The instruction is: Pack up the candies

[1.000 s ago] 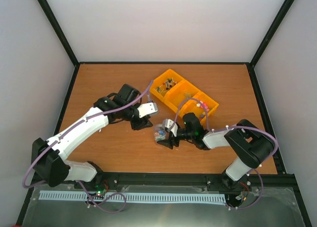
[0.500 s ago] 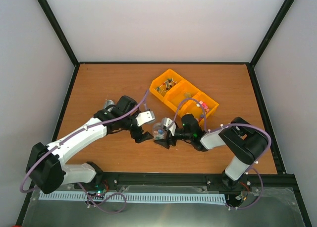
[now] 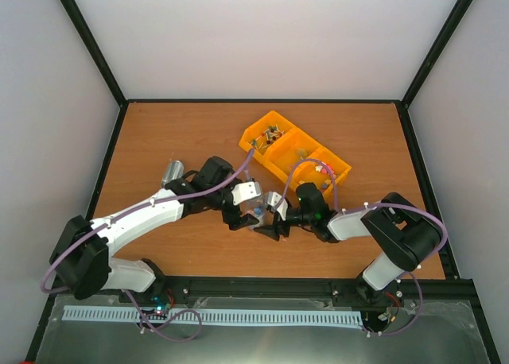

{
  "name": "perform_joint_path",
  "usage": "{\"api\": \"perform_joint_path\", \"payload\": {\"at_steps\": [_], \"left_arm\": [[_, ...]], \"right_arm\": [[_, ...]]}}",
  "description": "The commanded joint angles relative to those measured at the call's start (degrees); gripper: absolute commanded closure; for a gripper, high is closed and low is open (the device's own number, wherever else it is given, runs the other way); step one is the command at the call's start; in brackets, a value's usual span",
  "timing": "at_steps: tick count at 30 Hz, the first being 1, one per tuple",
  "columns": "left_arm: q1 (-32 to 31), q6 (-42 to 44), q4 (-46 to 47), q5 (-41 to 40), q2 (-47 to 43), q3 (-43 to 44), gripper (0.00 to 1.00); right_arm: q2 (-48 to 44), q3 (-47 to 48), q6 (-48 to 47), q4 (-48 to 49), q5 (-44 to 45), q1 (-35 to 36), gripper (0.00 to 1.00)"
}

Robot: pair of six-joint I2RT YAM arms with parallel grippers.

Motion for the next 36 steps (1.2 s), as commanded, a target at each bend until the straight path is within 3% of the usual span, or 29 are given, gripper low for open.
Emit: {"api": "perform_joint_path", "payload": {"at_steps": [1, 7, 16, 21, 26, 32, 34, 36], "left_arm": [[-1.66, 2.22, 2.69, 1.40, 2.42, 1.48, 0.11], [-2.14, 3.22, 3.57, 0.41, 3.95, 1.52, 0.18], [-2.14, 4.72, 3.47, -0.18, 4.20, 1.29, 0.39], [-2.05, 9.41, 0.50, -0.97, 3.75, 0.62, 0.45], [-1.39, 13.06, -5.94, 0.14, 4.42, 1.02, 0.46], [0.58, 11.66, -8.28, -0.19, 5.42, 1.69, 0.48], [1.55, 9.48, -7.96, -0.62, 5.75, 1.95, 0.48], [2.57, 6.42, -6.95, -1.62, 5.85, 2.22, 0.49]], "right_arm": [[-0.60, 1.53, -1.08, 0.03, -1.34, -0.17, 0.19], [-0.86, 1.68, -0.99, 0.23, -0.79, -0.17, 0.26], [-0.46, 1.90, -1.66, 0.10, -1.67, -0.17, 0.38], [-0.64, 3.77, -5.69, -3.99, -4.64, -0.26, 0.42], [0.12, 6.21, -12.32, -8.38, -5.38, -1.12, 0.40], [0.47, 6.82, -13.54, -5.96, -0.43, -2.21, 0.34], [0.43, 6.49, -11.13, -3.30, 2.02, -2.77, 0.27], [-0.25, 5.81, -8.12, -1.60, 3.21, -3.20, 0.14]]}}
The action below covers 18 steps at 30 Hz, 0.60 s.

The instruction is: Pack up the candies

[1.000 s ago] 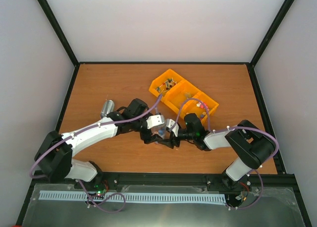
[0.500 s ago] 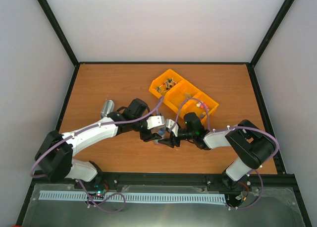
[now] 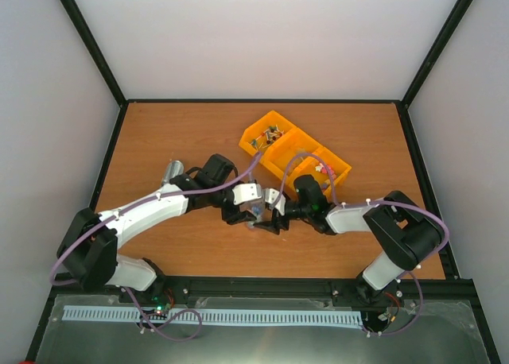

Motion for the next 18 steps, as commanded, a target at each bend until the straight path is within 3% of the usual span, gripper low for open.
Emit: {"api": "perform_joint_path", "payload": {"at_steps": [1, 5, 13, 16, 18], "left_arm": [[2.52, -4.52, -4.35, -2.52, 1.53, 0.68, 0.49], [3.38, -10.45, -0.14, -6.93, 0.88, -0.27, 0.51], [3.39, -15.79, 3.29, -6.21, 1.52, -1.40, 0.52], [3.36, -14.09, 2.86, -3.90, 0.74, -1.65, 0.51], [3.36, -10.84, 1.17, -2.79, 0.80, -1.33, 0.51]], "right_arm": [[-0.82, 0.16, 3.40, 7.59, 5.55, -1.93, 0.11], [-1.42, -1.07, 6.71, 8.52, 5.07, -1.81, 0.08], [1.93, -1.89, 9.05, 14.51, 9.59, 2.41, 0.11], [2.96, -1.14, 9.54, 15.42, 9.66, 2.85, 0.18], [3.06, -1.13, 8.56, 15.52, 9.04, 2.85, 0.28]]}}
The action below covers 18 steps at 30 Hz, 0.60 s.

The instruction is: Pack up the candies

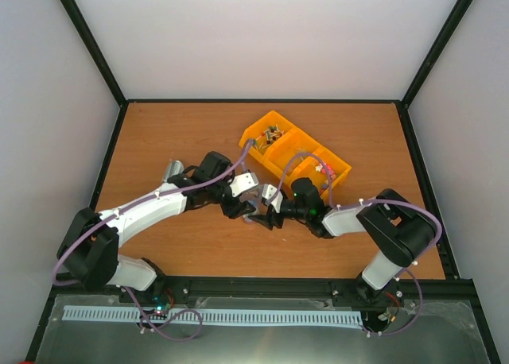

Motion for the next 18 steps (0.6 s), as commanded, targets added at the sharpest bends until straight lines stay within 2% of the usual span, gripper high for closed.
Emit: {"api": "perform_joint_path", "payload": {"at_steps": [1, 8, 11, 13, 16, 17, 18], "left_arm": [[0.36, 4.15, -4.27, 1.83, 0.53, -0.34, 0.51], [0.36, 25.29, -18.63, 8.14, 3.81, 2.87, 0.51], [0.36, 30.91, -21.00, 8.38, 5.10, 4.26, 0.51], [0.41, 29.61, -20.07, 7.18, 5.98, 4.72, 0.53], [1.17, 20.43, -15.99, 5.69, 6.70, 4.55, 0.59], [1.68, 16.95, -14.39, 5.46, 6.67, 4.45, 0.60], [2.25, 14.36, -12.30, 5.06, 6.40, 4.00, 0.60]], "right_arm": [[0.90, -0.27, -1.30, 3.72, 0.50, 0.43, 0.33], [-0.19, 0.55, -7.30, -1.69, -7.00, -0.28, 0.53], [-0.23, 2.56, -9.82, -5.29, -9.95, -0.98, 0.55], [-0.07, 3.29, -9.13, -5.69, -8.82, -1.63, 0.51], [-0.71, 3.13, -6.50, -4.44, -5.10, -2.17, 0.22], [-1.13, 2.86, -5.36, -4.15, -4.13, -2.14, 0.15], [-1.44, 2.62, -4.02, -3.87, -3.29, -2.13, 0.12]]}}
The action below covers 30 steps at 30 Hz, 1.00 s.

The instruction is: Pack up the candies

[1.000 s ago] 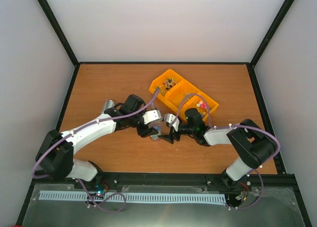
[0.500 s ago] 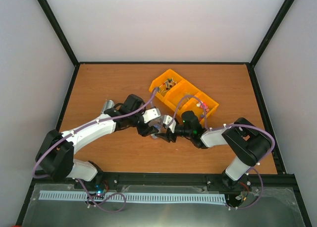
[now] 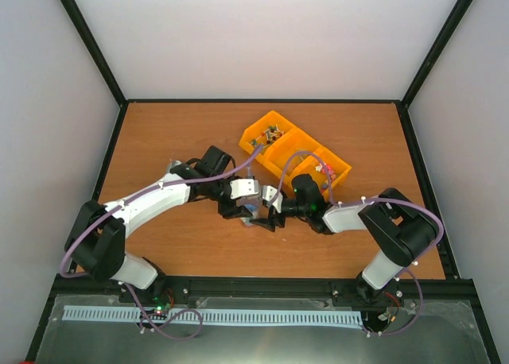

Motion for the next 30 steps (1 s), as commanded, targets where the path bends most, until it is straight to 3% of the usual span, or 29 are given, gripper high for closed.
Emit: {"api": "perform_joint_path", "payload": {"at_steps": [1, 7, 11, 15, 18, 23, 26, 28, 30], "left_arm": [[1.51, -12.12, 1.06, -2.11, 1.89, -2.33, 0.59], [2.30, -24.94, 15.49, -3.56, -3.87, -9.18, 0.58], [2.26, -25.14, 16.27, -2.76, -4.05, -10.38, 0.58], [2.27, -19.15, 11.96, 1.09, -3.96, -9.51, 0.58], [2.22, -9.30, 3.79, 5.91, -3.08, -7.63, 0.58], [2.15, 9.85, -9.05, 9.49, -1.16, -4.15, 0.58], [2.04, 13.95, -10.94, 7.15, -0.50, -3.08, 0.58], [2.04, 11.93, -9.78, 5.23, -0.07, -2.38, 0.58], [2.63, 4.29, -5.65, 3.73, -0.01, -2.21, 0.60]], "right_arm": [[-1.91, 0.57, 3.22, 1.02, 3.50, -0.38, 0.11], [-1.33, -1.10, 4.79, 4.88, 5.88, -0.16, 0.09], [0.69, -0.97, 4.55, 5.74, 7.77, 0.87, 0.16], [1.07, -0.66, 4.56, 6.28, 7.26, 1.07, 0.36], [0.45, -0.40, 2.81, 4.92, 4.89, 0.98, 0.49], [0.13, 0.68, -0.41, 1.72, -0.04, 0.40, 0.60], [0.14, 1.53, -0.95, 0.52, -1.47, -0.14, 0.65], [0.01, 1.92, -0.70, 0.19, -0.56, -0.35, 0.61], [-0.59, 1.67, 0.58, 0.80, 1.57, -0.35, 0.40]]}}
